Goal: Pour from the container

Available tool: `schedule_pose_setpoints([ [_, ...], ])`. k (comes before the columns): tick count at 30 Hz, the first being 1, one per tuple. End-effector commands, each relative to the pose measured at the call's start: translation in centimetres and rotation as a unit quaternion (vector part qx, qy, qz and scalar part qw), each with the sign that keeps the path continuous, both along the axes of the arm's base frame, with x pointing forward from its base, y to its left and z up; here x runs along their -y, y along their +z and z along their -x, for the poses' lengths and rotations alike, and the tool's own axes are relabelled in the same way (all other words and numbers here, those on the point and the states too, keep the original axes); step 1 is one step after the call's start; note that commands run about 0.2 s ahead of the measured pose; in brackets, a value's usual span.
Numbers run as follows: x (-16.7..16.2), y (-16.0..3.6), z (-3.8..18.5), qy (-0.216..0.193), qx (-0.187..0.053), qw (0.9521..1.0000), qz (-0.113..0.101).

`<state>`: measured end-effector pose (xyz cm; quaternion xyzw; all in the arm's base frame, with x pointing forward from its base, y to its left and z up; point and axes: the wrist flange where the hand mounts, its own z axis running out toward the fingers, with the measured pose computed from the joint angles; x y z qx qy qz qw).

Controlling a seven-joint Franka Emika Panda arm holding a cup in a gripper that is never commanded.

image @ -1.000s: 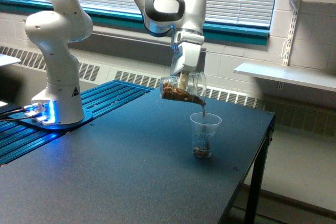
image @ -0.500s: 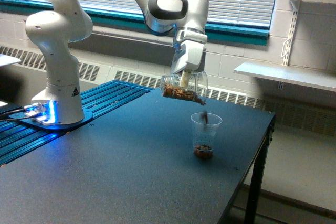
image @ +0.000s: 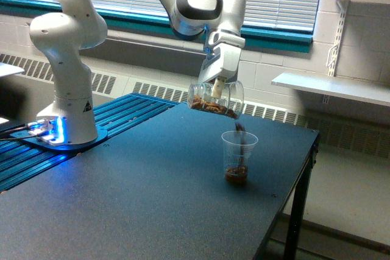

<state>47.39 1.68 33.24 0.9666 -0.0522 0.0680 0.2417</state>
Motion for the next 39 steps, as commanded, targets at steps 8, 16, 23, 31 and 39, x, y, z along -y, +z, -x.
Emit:
schedule_pose_setpoints([
  [8, -0.48, 0.26, -0.03, 0.022, -0.016, 0.9995, 0.016],
  [16, -0.47, 0.46, 0.01, 0.027, -0.024, 0.9989, 0.031],
  [23, -0.56, 0.7, -0.03, 0.026, -0.033, 0.9984, 0.038],
  [31, -0.68, 1.04, -0.14, 0.03, -0.048, 0.9973, 0.047],
  [39, -0.59, 1.01, -0.19, 0.033, -0.062, 0.9965, 0.046],
])
